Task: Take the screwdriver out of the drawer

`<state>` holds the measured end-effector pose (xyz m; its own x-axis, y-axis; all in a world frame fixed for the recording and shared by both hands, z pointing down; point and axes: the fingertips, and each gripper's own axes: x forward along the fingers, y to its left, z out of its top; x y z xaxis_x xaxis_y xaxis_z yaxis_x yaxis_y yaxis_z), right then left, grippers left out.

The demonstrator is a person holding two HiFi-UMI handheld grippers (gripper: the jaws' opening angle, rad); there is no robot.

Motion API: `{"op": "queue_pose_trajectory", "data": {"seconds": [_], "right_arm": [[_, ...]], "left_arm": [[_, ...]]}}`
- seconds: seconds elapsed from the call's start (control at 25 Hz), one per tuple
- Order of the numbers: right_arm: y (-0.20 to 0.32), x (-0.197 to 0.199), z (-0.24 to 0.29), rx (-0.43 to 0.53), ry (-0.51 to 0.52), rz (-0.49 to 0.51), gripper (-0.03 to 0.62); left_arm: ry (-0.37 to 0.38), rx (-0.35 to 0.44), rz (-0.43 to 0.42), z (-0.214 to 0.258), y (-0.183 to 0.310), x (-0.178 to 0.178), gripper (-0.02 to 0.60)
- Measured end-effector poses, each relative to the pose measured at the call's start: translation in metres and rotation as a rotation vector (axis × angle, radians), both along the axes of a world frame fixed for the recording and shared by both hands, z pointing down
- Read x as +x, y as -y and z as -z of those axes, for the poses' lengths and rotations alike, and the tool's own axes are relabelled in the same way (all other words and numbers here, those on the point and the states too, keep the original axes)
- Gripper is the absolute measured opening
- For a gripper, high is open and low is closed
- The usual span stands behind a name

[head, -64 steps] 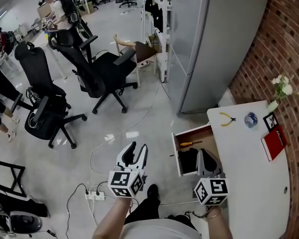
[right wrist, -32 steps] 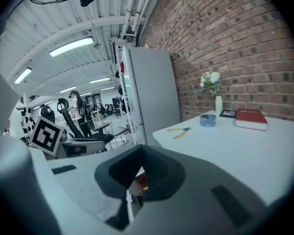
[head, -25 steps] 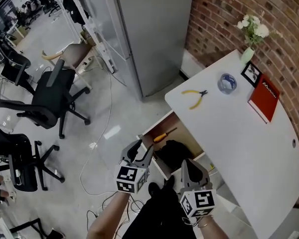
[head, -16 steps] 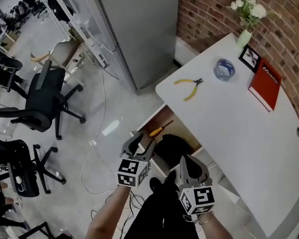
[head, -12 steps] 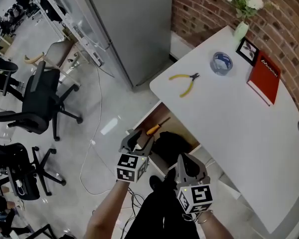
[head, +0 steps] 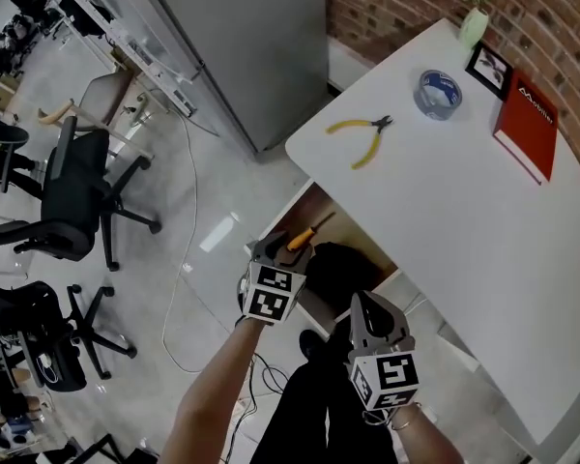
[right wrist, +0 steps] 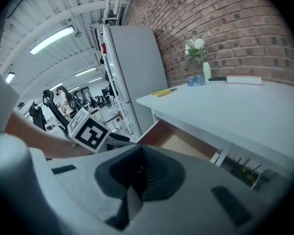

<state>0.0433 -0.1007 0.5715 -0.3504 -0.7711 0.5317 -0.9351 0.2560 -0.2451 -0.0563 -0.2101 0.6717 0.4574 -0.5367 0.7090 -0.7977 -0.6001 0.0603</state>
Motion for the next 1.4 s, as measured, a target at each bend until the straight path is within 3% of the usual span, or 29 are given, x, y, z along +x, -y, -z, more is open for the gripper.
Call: {"op": "queue_pose_trajectory", "data": {"seconds": [0.64, 1.0, 1.4], "right_arm": [[0.006, 0.017, -0.025, -0.035, 0.005, -0.068, 0.002], [0.004, 0.013, -0.039, -0.061, 0.016, -0.072, 0.002], [-0.005, 0.017, -0.048, -0.099, 0.008, -0.085, 0.002]], "left_arm": [[0.217, -0.14, -0.178, -0.075, 0.018, 0.029, 0.187], [0.355, -0.214, -0.259, -0.122, 0.02, 0.024, 0.167], [0.407, -0.274, -0.268, -0.154, 0.022, 0.024, 0.159]]}}
